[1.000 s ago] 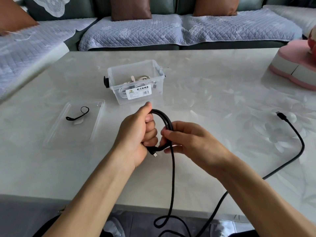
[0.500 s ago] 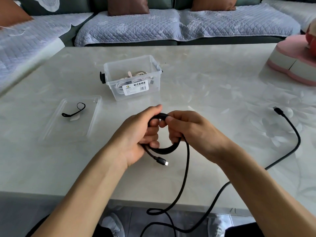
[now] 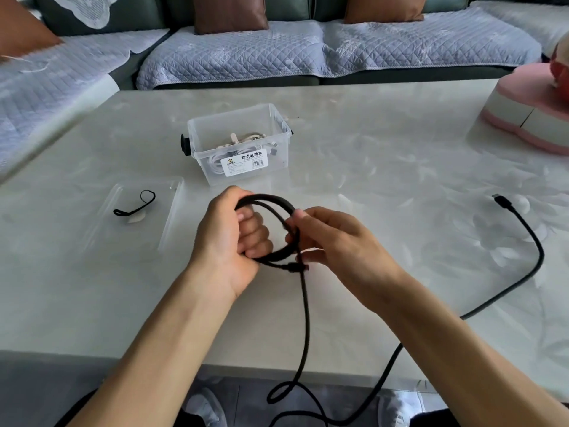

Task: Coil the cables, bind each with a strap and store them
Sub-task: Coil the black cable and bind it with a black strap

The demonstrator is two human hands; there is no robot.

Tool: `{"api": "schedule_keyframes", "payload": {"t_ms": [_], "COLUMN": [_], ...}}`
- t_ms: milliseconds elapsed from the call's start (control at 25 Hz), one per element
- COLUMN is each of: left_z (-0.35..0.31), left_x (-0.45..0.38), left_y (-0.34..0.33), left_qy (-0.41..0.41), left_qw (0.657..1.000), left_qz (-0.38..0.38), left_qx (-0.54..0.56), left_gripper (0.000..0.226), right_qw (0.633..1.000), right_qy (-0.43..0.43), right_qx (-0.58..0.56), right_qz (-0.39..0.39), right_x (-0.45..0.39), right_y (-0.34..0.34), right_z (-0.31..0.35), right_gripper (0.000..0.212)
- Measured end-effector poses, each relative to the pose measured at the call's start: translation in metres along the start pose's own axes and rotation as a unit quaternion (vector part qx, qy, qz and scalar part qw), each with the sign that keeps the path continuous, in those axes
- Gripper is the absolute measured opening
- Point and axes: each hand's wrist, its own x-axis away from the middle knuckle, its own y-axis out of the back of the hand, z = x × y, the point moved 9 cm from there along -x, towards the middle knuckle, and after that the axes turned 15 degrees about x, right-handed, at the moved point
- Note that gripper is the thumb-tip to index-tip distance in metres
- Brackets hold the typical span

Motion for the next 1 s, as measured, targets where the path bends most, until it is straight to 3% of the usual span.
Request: {"api": "schedule_keyframes", "payload": {"t_ms": [120, 240, 320, 520, 640, 760, 1000], "left_z": [-0.015, -0.016, -0.011, -0.005, -0.002, 0.009, 0.015], "left_x": [-0.006, -0.007, -0.006, 0.002, 0.002, -0.001, -0.004], "left_y": [0.008, 0.017, 0.018, 0.012, 0.005, 0.001, 0.004], "left_qy": [-0.062, -0.090, -0.105, -0.148, -0.139, -0.076, 0.021], "left_qw": [0.990, 0.975, 0.974, 0.982, 0.987, 0.996, 0.998], "left_qz": [-0.030, -0.065, -0.077, -0.096, -0.079, -0.048, -0.025], "left_qx": [0.121, 0.192, 0.186, 0.068, 0.020, 0.014, -0.049], "left_gripper": [0.042, 0.041, 0.039, 0.035, 0.036, 0.037, 0.035], "right_qw": [0.999, 0.997, 0.996, 0.996, 0.995, 0.981, 0.914], "right_qy": [-0.046, -0.068, -0.047, 0.010, 0.067, 0.091, 0.210], "right_qx": [-0.002, -0.006, -0.046, -0.090, 0.068, 0.142, 0.323], "right_qz": [-0.029, 0.035, 0.062, 0.017, -0.019, -0.099, -0.127], "right_x": [-0.004, -0.002, -0.001, -0.005, 0.000, -0.001, 0.007], "right_y": [0.005, -0.006, -0.014, -0.008, -0.007, 0.005, -0.004], "right_z": [-0.015, -0.018, -0.014, -0.005, 0.008, 0.010, 0.030], "right_gripper": [0.017, 0.013, 0.015, 0.023, 0.019, 0.015, 0.021]}}
